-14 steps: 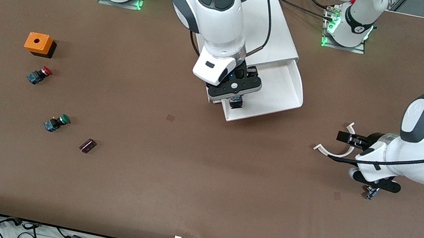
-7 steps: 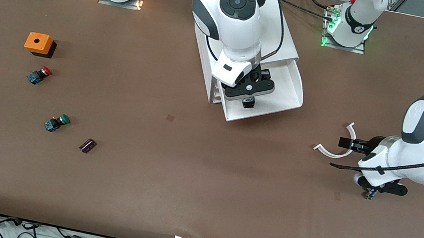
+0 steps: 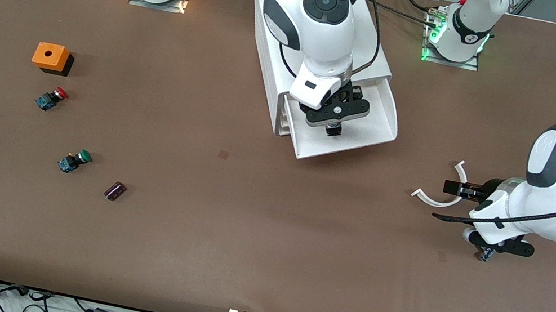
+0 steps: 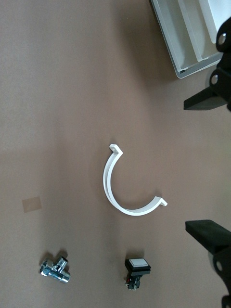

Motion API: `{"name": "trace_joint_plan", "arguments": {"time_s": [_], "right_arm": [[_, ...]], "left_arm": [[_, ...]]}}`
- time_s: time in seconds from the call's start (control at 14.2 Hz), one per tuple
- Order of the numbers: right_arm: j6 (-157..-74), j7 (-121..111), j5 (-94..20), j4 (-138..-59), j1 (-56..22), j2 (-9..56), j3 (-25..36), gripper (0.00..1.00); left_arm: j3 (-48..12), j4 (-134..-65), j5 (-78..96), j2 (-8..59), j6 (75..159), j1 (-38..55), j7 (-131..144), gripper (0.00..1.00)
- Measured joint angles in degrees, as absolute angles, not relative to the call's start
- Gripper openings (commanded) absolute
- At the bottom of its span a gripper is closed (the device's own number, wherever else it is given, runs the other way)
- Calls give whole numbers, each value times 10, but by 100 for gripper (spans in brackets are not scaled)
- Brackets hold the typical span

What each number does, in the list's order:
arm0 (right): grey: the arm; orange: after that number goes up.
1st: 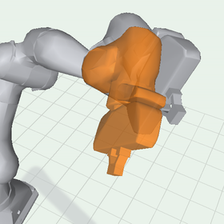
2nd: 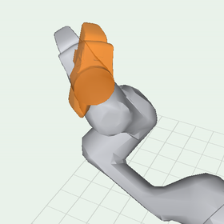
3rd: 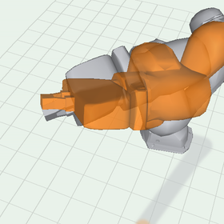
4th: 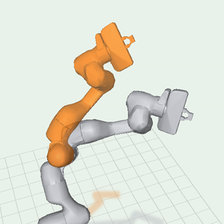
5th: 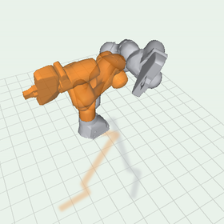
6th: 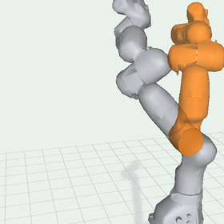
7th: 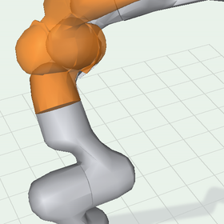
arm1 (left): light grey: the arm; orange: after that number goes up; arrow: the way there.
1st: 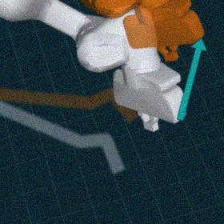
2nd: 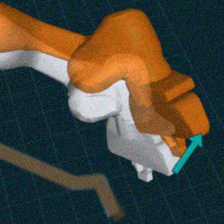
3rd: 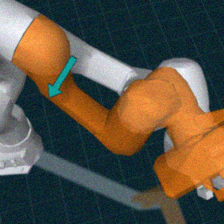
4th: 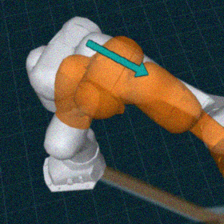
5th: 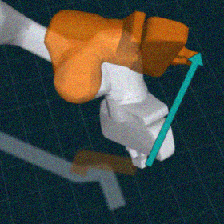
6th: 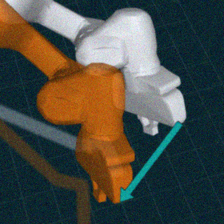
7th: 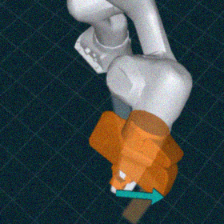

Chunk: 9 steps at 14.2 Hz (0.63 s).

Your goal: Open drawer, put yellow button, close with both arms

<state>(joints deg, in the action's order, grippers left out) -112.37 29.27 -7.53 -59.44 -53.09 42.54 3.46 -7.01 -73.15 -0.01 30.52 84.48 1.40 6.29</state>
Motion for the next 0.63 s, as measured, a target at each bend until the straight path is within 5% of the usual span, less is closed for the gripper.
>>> {"name": "trace_joint_plan", "arguments": {"time_s": [0.21, 0.28, 0.35, 0.42, 0.63], "right_arm": [[-1116, 293, -75, -594, -535, 433, 35, 0], [-1115, 293, -75, -594, -536, 435, 35, 10], [-1114, 293, -75, -594, -538, 436, 35, 72], [-1114, 293, -75, -594, -539, 437, 35, 100], [-1114, 293, -75, -592, -540, 437, 39, 100]], "left_arm": [[-70, -732, 0, 305, 845, 14, 63, 100], [-70, -732, 0, 305, 845, 14, 63, 100], [-70, -732, 0, 305, 846, 14, 63, 100], [-70, -732, 0, 305, 846, 14, 63, 100], [-70, -732, 0, 305, 846, 14, 63, 100]]}}
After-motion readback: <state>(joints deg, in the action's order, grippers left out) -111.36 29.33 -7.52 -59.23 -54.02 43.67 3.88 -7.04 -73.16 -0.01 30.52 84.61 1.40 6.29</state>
